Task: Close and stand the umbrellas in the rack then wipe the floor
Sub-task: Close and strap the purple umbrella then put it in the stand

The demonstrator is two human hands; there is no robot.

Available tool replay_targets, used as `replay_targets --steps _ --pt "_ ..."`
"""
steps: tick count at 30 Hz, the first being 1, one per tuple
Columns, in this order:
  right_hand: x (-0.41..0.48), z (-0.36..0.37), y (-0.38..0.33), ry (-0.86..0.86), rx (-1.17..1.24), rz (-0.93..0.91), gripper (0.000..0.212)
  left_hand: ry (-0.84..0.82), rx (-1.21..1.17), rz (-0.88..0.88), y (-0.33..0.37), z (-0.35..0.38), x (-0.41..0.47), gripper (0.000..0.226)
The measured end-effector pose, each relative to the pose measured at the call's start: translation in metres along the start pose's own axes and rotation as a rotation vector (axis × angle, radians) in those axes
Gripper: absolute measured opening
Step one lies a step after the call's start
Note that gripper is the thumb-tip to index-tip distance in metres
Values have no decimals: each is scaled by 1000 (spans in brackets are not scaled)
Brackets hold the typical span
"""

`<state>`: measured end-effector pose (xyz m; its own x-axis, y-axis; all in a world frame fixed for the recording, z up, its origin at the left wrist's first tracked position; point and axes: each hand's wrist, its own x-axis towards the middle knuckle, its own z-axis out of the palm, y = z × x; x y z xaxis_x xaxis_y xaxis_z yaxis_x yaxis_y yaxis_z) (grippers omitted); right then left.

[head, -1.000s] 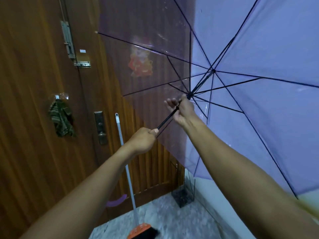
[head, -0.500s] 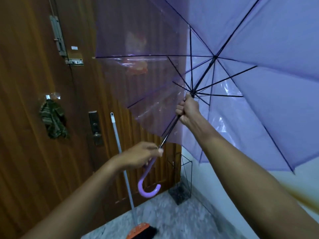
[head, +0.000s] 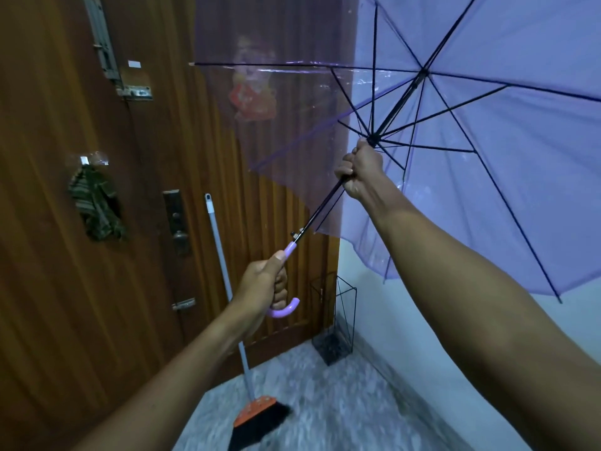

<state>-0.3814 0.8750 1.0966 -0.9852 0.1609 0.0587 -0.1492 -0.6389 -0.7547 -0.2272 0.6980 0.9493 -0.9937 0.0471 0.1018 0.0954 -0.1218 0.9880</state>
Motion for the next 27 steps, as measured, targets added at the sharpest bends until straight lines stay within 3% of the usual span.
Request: replay_targets --steps 5,12,19,22,27 --pt "-22 11 12 -57 -47 22 33 19 -12 28 19 10 3 51" --pt "-45 26 41 -127 -83 61 39 137 -18 57 37 25 13 53" --pt "-77 30 63 -223 -195 160 41 324 117 83 46 33 10 67" --pt "-87 28 76 -251 -207 197 42 416 204 141 38 32 16 61" --pt "-97 18 85 -316 -296 140 43 419 261 153 26 33 12 61"
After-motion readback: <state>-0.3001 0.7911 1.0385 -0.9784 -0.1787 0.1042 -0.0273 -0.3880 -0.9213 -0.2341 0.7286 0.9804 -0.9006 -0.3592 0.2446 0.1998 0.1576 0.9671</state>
